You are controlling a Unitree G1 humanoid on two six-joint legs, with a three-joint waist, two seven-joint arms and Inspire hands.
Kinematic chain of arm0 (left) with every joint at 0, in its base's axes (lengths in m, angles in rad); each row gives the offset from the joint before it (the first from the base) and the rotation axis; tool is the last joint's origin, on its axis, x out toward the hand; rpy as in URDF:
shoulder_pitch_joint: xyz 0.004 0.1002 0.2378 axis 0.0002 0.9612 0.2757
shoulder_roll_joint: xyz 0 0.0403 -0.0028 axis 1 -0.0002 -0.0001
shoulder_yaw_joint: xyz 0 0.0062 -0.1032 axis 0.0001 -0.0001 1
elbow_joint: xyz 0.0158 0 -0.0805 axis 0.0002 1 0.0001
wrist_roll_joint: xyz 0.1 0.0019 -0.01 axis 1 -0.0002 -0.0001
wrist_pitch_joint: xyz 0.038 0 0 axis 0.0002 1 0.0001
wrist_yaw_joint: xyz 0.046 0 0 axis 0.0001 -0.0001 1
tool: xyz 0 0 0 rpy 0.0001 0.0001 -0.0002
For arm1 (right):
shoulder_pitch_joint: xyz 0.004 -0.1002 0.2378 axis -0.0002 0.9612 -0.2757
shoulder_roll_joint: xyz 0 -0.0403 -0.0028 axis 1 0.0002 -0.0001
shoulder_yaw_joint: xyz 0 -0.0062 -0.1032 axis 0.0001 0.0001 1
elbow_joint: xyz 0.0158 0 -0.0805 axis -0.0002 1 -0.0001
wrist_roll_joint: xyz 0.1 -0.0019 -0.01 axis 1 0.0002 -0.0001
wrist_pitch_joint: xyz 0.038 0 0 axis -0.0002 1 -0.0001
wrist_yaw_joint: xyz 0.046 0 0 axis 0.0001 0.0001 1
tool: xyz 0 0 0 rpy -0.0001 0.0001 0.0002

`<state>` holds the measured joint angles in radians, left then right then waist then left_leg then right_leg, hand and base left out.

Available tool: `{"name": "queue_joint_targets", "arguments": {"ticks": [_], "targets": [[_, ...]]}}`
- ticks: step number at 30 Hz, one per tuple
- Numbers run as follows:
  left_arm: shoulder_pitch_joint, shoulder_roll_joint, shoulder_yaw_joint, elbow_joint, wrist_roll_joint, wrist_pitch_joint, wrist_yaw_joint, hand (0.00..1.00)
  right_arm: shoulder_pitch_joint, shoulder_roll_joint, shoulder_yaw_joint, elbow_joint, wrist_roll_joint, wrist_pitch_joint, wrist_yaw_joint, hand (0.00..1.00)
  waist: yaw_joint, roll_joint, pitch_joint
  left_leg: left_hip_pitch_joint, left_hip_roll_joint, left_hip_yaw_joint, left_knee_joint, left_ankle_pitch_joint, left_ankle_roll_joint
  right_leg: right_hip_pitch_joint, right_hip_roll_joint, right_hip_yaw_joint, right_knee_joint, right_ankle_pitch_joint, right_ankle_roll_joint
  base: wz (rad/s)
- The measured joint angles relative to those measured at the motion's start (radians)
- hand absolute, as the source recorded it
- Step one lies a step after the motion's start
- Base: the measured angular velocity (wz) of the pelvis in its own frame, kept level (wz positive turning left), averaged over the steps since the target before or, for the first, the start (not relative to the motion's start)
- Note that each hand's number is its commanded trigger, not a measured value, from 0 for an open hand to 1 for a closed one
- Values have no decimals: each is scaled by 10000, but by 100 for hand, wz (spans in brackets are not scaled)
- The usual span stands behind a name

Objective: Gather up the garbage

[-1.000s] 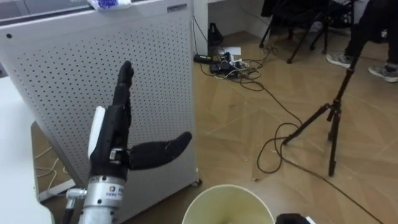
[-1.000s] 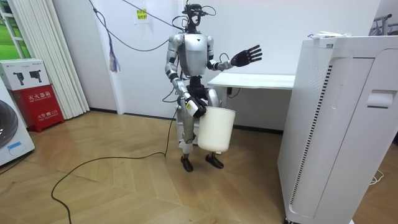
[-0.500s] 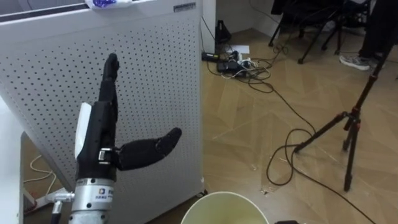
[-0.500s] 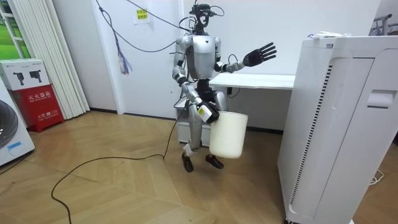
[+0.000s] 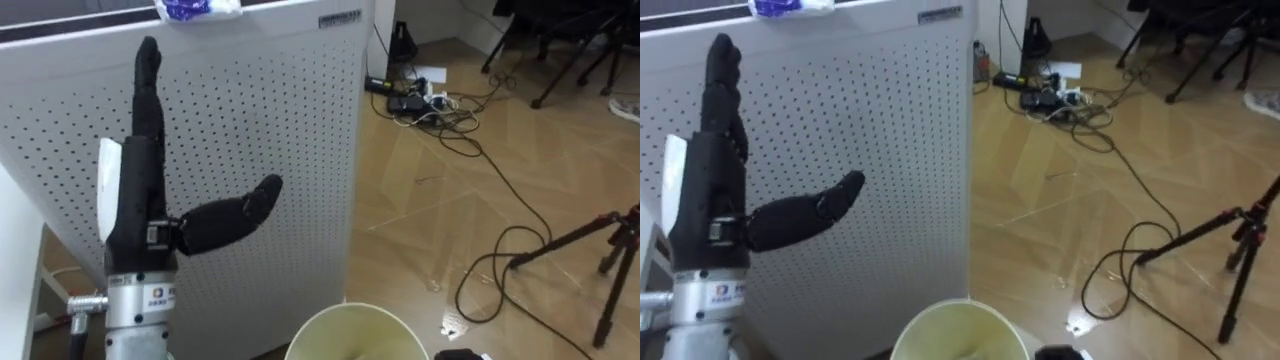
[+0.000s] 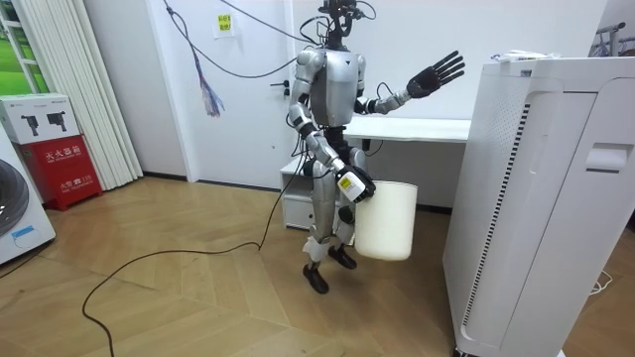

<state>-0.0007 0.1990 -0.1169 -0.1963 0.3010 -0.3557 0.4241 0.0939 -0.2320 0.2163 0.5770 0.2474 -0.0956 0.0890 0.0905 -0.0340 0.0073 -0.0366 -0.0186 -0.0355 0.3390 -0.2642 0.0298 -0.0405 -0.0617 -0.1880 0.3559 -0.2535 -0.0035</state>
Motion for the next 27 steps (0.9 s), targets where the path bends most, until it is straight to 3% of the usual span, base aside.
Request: {"name": "queue_joint_targets", "arguments": {"ticks": [7, 8, 9, 10, 11, 12, 14, 16, 21, 27], "targets": [[2, -6, 429, -293, 890, -2, 364, 0, -35, -9, -11, -2, -1, -150, -129, 100, 193, -59, 7, 195, 54, -236, -67, 21, -39, 715, 121, -74, -974, 149, -18, 7], [-6, 17, 492, -303, 1027, -1, 512, 0, -52, -10, -6, 0, 5, -155, -132, 100, 211, -83, 58, -31, 17, -199, 423, 11, -55, 923, 101, 77, -1186, 199, -26, 27], [-7, 41, 509, -364, 1060, -3, 580, 0, -62, -3, 8, 13, 117, -167, -158, 100, 216, -197, 190, -668, -128, -168, 1366, -79, -218, 1102, 33, 810, -1353, 221, -35, 36], [0, 39, 503, -454, 1079, 0, 636, 0, -59, -41, 27, 14, 268, -184, -201, 100, 208, -175, 173, -931, -171, -201, 1135, -41, -284, 1110, 36, 1161, -1373, 222, -32, 62], [-31, 20, 489, -695, 1186, -2, 702, 0, -63, -151, -38, 27, 358, -209, -239, 100, 144, -89, 166, -1503, -129, -228, 262, 675, -122, 1021, 101, 1369, -1339, 179, 40, 43], [85, 87, 515, -907, 1281, -8, 894, 0, -31, -114, -54, 95, 367, -190, -256, 100, 342, -161, 106, -1546, -93, 72, 318, 892, -40, 921, 10, 1140, -1291, 96, 197, 34], [95, 165, 596, -944, 1337, -3, 1255, 0, -32, -95, -26, 85, 218, -194, -197, 100, 549, -99, 132, -1419, -107, 20, 336, 894, -36, 941, -82, 409, -1452, 141, 385, -4], [83, 224, 854, -957, 1592, -1, 1535, 0, -44, -98, -25, -11, 102, -202, -68, 100, 569, 41, 141, -1277, -141, -444, 326, 890, -43, 944, -51, -105, -1894, 419, 223, -17], [54, 318, 1371, -1070, 2483, -19, 1837, 0, 59, -114, -23, -80, -27, -204, 22, 100, 368, 365, -2, -603, -152, -506, -373, 946, -143, 1260, 78, -153, -1863, 549, 177, -9], [26, 602, 1660, -1197, 3271, -32, 2029, 0, 80, -374, -17, -80, -133, -203, 178, 100, 411, 373, 5, -422, -168, -517, -464, 967, -180, 1390, 74, -128, -1843, 547, 172, -1]]}}
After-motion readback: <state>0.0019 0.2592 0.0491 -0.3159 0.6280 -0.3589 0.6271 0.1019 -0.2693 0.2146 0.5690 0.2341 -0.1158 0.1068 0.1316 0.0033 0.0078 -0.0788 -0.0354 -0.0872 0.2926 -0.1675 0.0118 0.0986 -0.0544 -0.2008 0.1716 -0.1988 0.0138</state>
